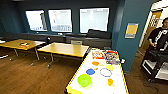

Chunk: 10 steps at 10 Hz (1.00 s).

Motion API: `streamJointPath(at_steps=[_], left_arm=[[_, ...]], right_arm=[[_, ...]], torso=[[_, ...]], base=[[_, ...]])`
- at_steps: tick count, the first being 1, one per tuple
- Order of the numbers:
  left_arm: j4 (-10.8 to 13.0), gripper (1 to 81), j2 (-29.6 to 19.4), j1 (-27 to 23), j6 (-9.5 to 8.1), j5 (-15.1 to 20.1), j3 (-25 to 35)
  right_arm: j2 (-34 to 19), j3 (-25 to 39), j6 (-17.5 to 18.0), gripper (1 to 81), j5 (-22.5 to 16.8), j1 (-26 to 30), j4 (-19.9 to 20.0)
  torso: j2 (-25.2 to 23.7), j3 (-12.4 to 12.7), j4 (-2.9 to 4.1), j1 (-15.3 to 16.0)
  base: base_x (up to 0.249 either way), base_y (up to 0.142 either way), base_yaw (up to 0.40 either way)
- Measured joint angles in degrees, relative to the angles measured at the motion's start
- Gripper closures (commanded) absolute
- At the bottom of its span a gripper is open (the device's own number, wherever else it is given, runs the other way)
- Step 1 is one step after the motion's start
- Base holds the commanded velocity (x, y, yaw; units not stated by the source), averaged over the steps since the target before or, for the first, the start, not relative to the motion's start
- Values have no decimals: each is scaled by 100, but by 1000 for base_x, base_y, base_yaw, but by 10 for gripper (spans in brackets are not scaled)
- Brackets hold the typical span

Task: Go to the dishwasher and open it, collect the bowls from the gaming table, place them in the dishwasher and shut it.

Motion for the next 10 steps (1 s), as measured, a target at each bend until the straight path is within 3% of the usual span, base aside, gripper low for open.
streamJointPath(at_steps=[7, 10], left_arm=[[0, 10, 0, -5, 0, -2, 0], [0, 10, 13, 12, 0, 7, 0]], right_arm=[[2, -5, 0, 10, 2, 0, 0], [13, 2, 0, 10, -2, -2, 0]], torso=[[0, 0, 0, 0], [-2, 0, 0, -2]], base=[[101, 91, 0], [115, 43, 0]])
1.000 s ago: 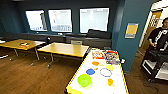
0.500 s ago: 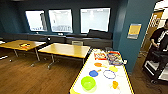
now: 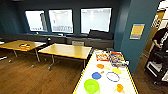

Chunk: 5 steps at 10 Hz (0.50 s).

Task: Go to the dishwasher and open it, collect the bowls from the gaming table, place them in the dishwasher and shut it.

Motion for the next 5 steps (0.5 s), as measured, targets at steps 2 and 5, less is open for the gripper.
streamJointPath(at_steps=[2, 5], left_arm=[[-2, 10, -16, -15, 0, -10, 0], [-2, 10, 6, -56, 0, -32, 1]], right_arm=[[11, 1, 0, 10, 9, 24, 0], [2, 4, 0, 10, 5, 10, 0]], torso=[[2, -2, 0, 5], [5, -2, 0, 5]], base=[[50, 0, 0], [0, 0, 0]])
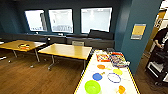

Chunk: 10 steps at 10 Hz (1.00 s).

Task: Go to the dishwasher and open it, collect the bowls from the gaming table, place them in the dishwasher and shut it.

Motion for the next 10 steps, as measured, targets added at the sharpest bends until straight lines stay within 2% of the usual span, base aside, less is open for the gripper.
streamJointPath(at_steps=[4, 10], left_arm=[[0, 10, -4, 41, -2, 27, -6], [-2, 10, -15, 44, -2, 63, -6]], right_arm=[[1, 0, 0, 10, 0, 9, 0], [-16, 0, 0, 10, 11, 17, 0]], torso=[[0, 0, 0, -2], [0, 0, 0, -2]], base=[[0, 0, -27], [0, 0, -226]])
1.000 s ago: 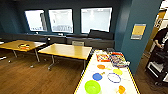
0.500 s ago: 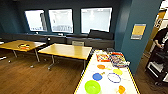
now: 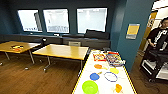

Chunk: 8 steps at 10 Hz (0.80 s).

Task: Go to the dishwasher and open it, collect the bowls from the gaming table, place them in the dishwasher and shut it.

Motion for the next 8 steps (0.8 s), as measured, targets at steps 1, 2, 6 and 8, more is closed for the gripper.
streamJointPath(at_steps=[1, 2, 6, 8], left_arm=[[0, 10, -10, -63, -2, -37, -5], [-2, 10, -21, -82, -2, -45, -11], [0, 10, -7, -22, -2, -34, -11], [-2, 10, -2, -30, -2, -37, -6]], right_arm=[[9, 0, -2, 10, -11, -28, 0], [13, 0, 0, 10, -13, -28, 0], [17, 0, 0, 10, -11, -30, 0], [16, 0, 0, 10, -11, -39, 0]], torso=[[0, 0, 0, 2], [0, 0, 0, 0], [0, 0, 0, 0], [0, 0, 0, 0]], base=[[0, 0, -230], [0, 0, -201], [0, 0, -138], [0, 0, 0]])
